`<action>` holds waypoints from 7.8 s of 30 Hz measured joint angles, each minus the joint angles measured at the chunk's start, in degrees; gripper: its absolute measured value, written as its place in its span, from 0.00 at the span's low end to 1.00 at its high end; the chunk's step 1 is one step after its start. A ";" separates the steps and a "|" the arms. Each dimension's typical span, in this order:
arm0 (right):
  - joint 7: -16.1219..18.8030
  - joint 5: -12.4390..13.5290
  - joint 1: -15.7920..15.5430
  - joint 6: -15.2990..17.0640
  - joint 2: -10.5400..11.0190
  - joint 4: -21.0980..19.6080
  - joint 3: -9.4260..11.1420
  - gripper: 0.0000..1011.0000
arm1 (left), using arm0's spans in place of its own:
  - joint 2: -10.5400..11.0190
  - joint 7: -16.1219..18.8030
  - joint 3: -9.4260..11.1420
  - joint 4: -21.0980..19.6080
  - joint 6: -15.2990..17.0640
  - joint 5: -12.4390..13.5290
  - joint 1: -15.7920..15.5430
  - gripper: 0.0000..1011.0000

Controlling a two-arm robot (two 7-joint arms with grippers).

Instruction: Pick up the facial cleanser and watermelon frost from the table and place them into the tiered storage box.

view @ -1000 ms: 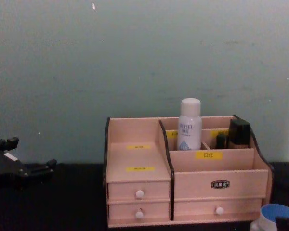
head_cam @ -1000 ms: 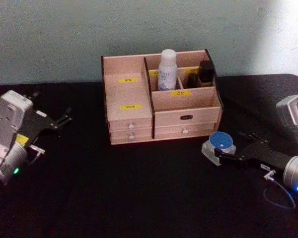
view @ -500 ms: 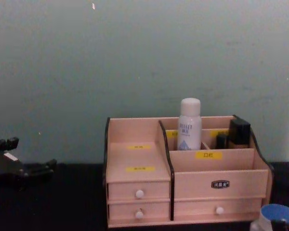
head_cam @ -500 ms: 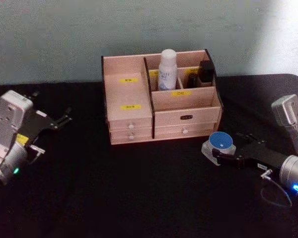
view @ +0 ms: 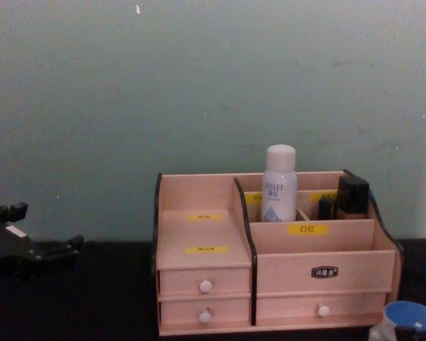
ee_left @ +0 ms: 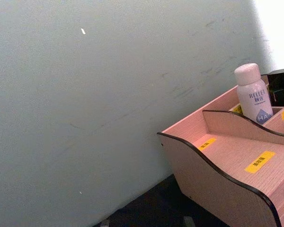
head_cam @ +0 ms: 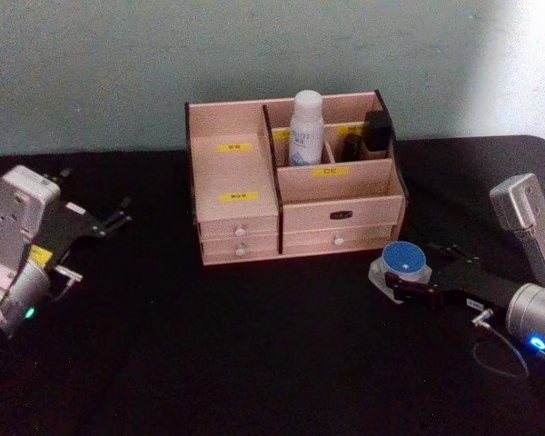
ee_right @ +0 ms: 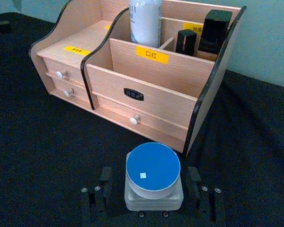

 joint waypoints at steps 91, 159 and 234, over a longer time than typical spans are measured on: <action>-0.08 -0.99 1.29 0.25 -1.25 2.05 -0.56 0.69 | 0.00 0.00 0.00 0.00 0.00 0.00 0.00 0.99; 9.35 4.11 12.78 -0.63 -0.89 0.11 -9.38 0.69 | 0.00 0.00 0.00 0.00 0.00 0.00 0.00 0.99; 11.46 -1.79 37.60 -2.94 -20.73 33.89 -18.67 0.69 | 0.00 0.00 0.00 0.00 0.00 0.00 0.00 0.99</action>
